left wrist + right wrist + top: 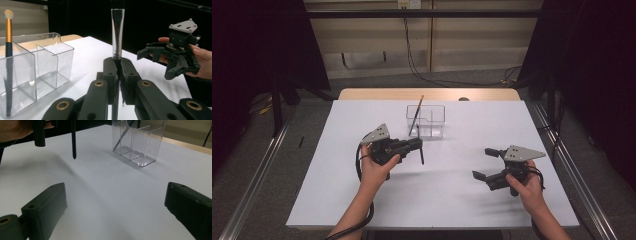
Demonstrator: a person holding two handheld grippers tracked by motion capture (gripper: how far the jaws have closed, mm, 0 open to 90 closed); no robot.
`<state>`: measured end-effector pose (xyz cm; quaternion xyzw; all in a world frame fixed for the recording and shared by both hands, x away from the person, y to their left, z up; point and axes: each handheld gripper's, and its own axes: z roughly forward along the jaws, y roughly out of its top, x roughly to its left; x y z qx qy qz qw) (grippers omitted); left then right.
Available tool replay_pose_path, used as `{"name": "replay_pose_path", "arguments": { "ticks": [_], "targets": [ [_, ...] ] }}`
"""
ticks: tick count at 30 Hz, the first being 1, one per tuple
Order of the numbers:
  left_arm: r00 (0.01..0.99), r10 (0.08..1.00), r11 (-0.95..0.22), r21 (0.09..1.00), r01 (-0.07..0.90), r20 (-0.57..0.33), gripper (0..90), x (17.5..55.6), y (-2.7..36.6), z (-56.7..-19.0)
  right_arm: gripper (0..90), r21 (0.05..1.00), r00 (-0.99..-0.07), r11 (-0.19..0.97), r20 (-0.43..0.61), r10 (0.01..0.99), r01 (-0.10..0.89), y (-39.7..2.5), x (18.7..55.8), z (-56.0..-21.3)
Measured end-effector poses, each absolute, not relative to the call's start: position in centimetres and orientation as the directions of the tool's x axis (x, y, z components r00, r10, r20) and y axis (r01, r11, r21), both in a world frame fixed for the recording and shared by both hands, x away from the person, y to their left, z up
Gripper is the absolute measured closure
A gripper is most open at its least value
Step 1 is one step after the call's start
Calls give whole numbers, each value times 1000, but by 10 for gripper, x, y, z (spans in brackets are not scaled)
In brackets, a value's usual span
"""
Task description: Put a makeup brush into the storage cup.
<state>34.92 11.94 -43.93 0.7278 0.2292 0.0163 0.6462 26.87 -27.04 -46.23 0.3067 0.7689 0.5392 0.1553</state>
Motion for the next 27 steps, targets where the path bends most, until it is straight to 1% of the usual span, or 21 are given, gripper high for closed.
{"name": "replay_pose_path", "arguments": {
  "ticks": [13, 27],
  "targets": [
    [889, 368, -58, 948, 314, -272, 839, 353, 123, -438, 34, 917, -750, 244, 84, 656, 316, -283, 262, -464],
    [885, 383, -62, 948, 312, -266, 838, 360, 125, -434, 35, 919, -724, 214, 101, 682, 330, -296, 255, -468]
  ]
}}
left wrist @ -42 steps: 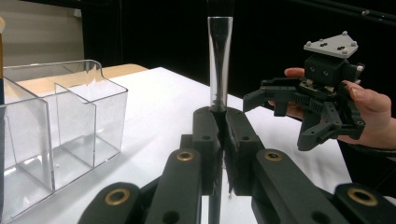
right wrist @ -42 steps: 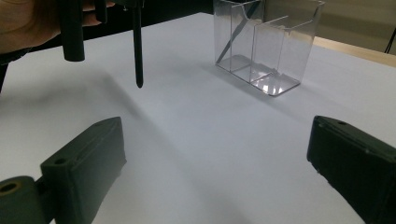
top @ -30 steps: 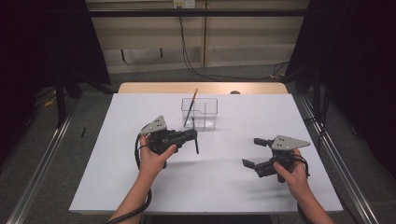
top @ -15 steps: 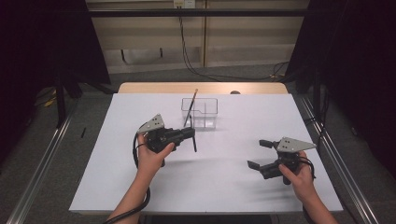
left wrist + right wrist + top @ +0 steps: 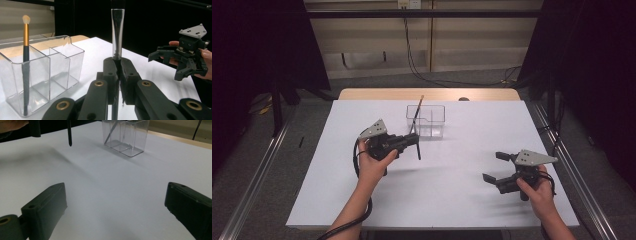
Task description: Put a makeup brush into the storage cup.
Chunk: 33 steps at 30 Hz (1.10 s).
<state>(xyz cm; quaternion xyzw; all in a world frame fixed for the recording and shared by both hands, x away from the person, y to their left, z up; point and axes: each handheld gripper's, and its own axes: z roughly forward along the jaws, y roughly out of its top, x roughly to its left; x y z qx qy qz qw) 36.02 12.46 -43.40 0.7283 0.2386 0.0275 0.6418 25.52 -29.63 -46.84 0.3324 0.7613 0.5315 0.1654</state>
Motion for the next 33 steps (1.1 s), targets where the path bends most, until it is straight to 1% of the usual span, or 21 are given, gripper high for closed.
{"name": "replay_pose_path", "arguments": {
  "ticks": [33],
  "targets": [
    [879, 404, -69, 950, 305, -253, 839, 376, 125, -420, 37, 926, -720, 189, 115, 685, 328, -309, 244, -475]
  ]
}}
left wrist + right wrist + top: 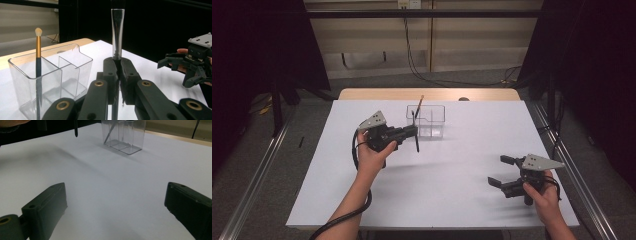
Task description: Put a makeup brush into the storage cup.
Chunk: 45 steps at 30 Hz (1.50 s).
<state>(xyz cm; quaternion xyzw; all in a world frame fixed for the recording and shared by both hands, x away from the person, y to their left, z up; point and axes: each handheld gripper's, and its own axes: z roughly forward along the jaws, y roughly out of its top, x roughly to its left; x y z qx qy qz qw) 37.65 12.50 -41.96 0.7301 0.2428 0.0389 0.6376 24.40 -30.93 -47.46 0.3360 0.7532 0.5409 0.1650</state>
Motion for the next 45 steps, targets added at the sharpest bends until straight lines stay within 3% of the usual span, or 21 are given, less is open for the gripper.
{"name": "replay_pose_path", "arguments": {
  "ticks": [45],
  "targets": [
    [857, 468, -74, 956, 282, -217, 838, 409, 124, -393, 36, 928, -717, 181, 118, 687, 327, -316, 238, -479]
  ]
}}
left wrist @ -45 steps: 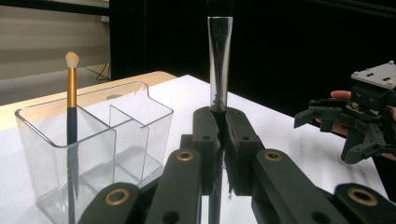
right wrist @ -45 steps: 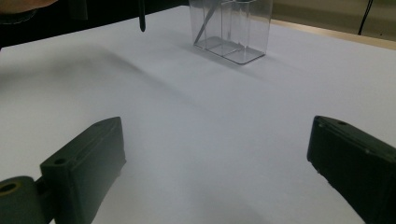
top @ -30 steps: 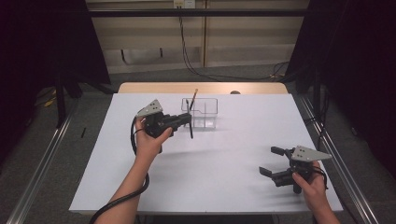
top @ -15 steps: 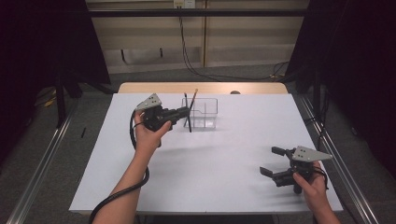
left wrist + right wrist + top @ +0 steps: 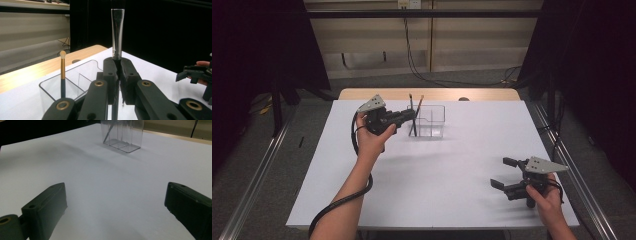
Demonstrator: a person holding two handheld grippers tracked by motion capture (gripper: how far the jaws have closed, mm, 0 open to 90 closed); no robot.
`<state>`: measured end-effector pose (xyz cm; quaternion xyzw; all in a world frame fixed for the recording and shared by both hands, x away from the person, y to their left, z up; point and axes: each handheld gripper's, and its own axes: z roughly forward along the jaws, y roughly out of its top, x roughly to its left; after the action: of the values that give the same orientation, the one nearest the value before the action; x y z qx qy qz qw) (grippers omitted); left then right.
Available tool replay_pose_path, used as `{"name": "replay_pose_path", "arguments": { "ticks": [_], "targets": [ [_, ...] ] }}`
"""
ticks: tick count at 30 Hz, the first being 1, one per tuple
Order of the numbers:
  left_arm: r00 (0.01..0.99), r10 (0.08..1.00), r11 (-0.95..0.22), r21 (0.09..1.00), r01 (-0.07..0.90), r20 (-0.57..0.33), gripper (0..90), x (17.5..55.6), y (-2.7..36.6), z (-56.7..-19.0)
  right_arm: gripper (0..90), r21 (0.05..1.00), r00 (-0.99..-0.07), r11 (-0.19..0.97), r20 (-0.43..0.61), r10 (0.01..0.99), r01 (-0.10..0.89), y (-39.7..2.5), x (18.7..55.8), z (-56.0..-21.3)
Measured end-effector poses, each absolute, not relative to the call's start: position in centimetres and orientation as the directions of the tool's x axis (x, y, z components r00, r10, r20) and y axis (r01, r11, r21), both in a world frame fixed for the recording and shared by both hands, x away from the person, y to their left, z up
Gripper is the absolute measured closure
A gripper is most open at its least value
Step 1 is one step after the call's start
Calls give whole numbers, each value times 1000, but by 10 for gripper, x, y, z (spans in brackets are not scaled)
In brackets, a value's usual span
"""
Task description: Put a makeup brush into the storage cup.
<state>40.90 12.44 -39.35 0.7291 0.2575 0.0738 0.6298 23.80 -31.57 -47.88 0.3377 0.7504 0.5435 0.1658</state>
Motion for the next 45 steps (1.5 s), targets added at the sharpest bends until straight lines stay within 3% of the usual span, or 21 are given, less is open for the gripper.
{"name": "replay_pose_path", "arguments": {
  "ticks": [45],
  "targets": [
    [831, 523, -46, 967, 252, -192, 839, 432, 126, -365, 35, 932, -719, 180, 111, 686, 316, -318, 238, -479]
  ]
}}
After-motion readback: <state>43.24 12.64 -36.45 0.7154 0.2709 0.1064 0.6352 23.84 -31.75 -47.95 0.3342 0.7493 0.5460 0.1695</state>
